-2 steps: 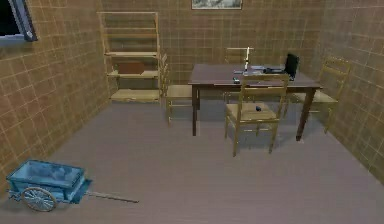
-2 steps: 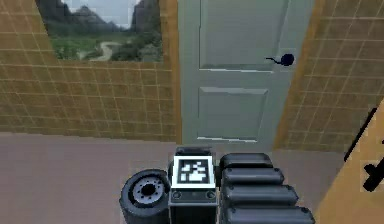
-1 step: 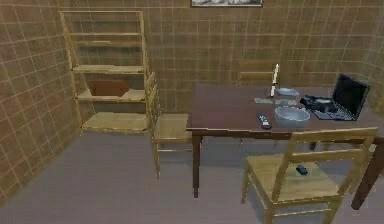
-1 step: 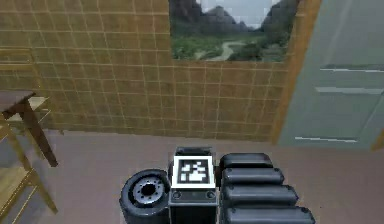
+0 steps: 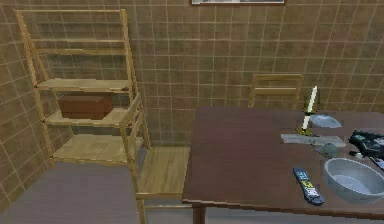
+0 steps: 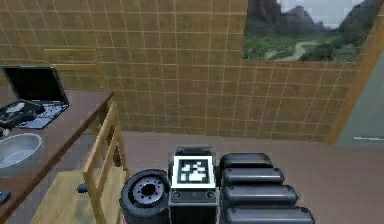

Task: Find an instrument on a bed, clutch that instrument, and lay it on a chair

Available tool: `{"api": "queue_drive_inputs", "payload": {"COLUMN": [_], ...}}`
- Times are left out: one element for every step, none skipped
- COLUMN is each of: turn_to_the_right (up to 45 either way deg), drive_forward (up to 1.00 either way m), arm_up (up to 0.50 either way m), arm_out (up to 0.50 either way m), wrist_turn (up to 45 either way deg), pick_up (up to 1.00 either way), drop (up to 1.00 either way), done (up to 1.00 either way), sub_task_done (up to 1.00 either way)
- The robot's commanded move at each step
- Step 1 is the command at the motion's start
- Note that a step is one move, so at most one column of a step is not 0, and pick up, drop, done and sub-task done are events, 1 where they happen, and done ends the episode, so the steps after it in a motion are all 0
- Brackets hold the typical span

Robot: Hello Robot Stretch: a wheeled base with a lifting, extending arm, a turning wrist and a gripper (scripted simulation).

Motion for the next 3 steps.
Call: {"api": "queue_drive_inputs", "payload": {"turn_to_the_right": [-30.0, 0.0, 0.0], "drive_forward": [0.00, 0.00, 0.00], "arm_up": [0.00, 0.00, 0.00], "arm_out": [0.00, 0.48, 0.00], "wrist_turn": [0.0, 0.0, 45.0], "pick_up": [0.00, 0.00, 0.00], "drop": [0.00, 0.00, 0.00], "done": [0.00, 0.00, 0.00], "sub_task_done": [0.00, 0.00, 0.00]}}
